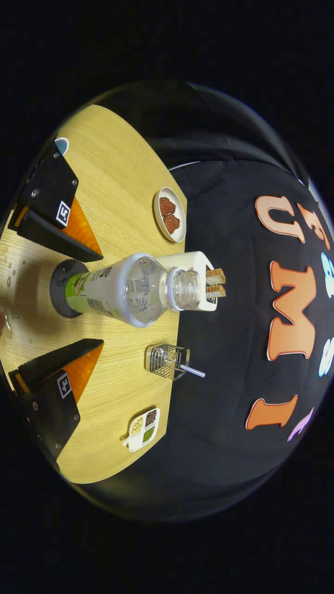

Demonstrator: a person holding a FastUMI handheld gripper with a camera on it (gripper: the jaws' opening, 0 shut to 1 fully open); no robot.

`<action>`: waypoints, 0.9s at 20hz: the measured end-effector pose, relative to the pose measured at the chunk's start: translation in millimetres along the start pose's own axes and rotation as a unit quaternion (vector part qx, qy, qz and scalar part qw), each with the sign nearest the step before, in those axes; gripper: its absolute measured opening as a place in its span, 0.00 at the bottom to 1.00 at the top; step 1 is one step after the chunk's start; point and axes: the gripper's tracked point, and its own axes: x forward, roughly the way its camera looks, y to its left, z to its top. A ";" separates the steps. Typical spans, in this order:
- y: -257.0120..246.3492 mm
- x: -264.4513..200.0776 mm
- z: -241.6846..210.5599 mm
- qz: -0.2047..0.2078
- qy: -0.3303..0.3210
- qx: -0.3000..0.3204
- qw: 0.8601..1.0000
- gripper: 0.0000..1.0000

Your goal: Take the bottle from table, then pour the juice into the cup, finally place the bottle on the coaster

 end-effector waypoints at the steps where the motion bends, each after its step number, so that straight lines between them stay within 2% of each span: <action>1: -0.6 -7.7 2.6 0.002 -0.001 0.005 1.000 0.98; 9: -28.2 -93.6 68.9 -0.008 -0.047 0.009 0.999 0.97; 15: -66.1 -161.9 124.9 -0.060 -0.094 -0.012 0.994 0.97; 18: -76.7 -192.3 145.3 -0.073 -0.111 -0.005 0.991 0.97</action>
